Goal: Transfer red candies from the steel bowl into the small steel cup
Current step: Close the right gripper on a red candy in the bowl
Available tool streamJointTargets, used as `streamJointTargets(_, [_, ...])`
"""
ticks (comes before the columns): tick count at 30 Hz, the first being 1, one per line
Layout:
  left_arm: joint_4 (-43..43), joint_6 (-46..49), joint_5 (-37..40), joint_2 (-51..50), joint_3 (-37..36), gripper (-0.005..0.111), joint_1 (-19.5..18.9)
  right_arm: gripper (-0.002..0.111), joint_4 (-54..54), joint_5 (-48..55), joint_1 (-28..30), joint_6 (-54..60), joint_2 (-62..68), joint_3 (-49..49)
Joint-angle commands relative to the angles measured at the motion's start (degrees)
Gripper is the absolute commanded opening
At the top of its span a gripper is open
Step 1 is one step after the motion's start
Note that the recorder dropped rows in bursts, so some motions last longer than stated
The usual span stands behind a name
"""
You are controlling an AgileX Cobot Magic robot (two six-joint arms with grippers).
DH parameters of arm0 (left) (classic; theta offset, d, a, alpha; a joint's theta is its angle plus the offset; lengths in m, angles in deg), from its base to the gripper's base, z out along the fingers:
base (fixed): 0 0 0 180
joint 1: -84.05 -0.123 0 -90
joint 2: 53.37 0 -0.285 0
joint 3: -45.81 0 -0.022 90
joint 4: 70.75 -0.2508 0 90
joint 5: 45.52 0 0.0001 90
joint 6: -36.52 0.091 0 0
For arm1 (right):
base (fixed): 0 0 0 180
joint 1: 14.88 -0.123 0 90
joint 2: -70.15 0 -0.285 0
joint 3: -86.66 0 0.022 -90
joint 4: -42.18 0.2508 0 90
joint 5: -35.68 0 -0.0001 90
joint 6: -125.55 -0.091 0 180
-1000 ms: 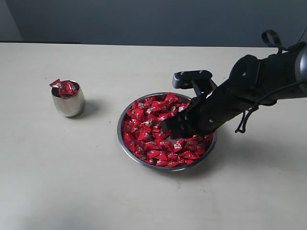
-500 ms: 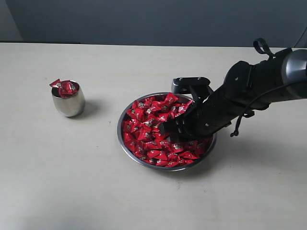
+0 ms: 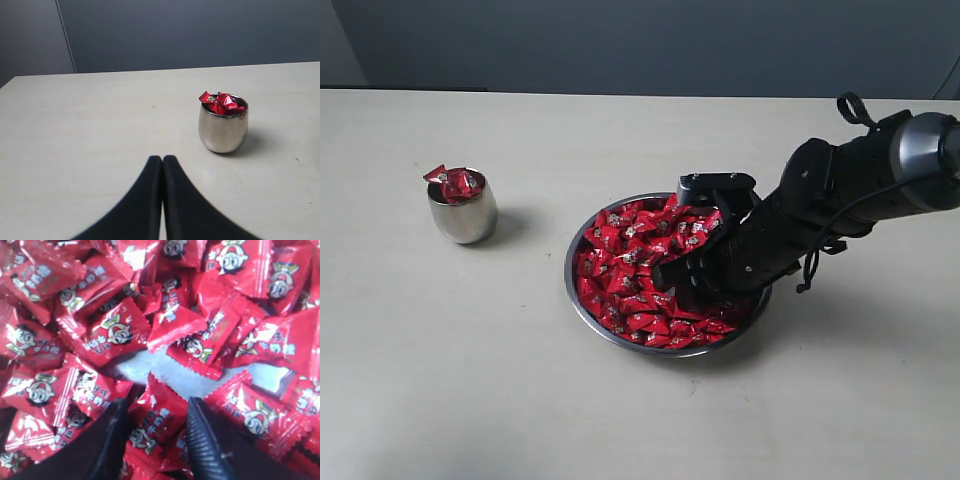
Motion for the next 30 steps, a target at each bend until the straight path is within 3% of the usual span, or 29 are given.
streamJointTargets(1, [-0.1,-0.1,0.0,0.3,-0.2,0.000,0.0,0.039,0.2,2.0,0.0,0.2,0.2,-0.6])
streamJointTargets(9, [-0.1,-0.1,0.0,0.3,-0.2,0.000,0.0,0.039,-0.9,7.1,0.0,0.2,1.0,-3.1])
streamJointTargets(17, [-0.1,-0.1,0.0,0.3,-0.2,0.000,0.0,0.039,-8.9,8.9,0.0,-2.1,1.8,-3.1])
streamJointTargets(30, [-0.1,-0.1,0.0,0.3,-0.2,0.000,0.0,0.039,-9.8,5.2,0.0,-2.7,1.9,-3.2])
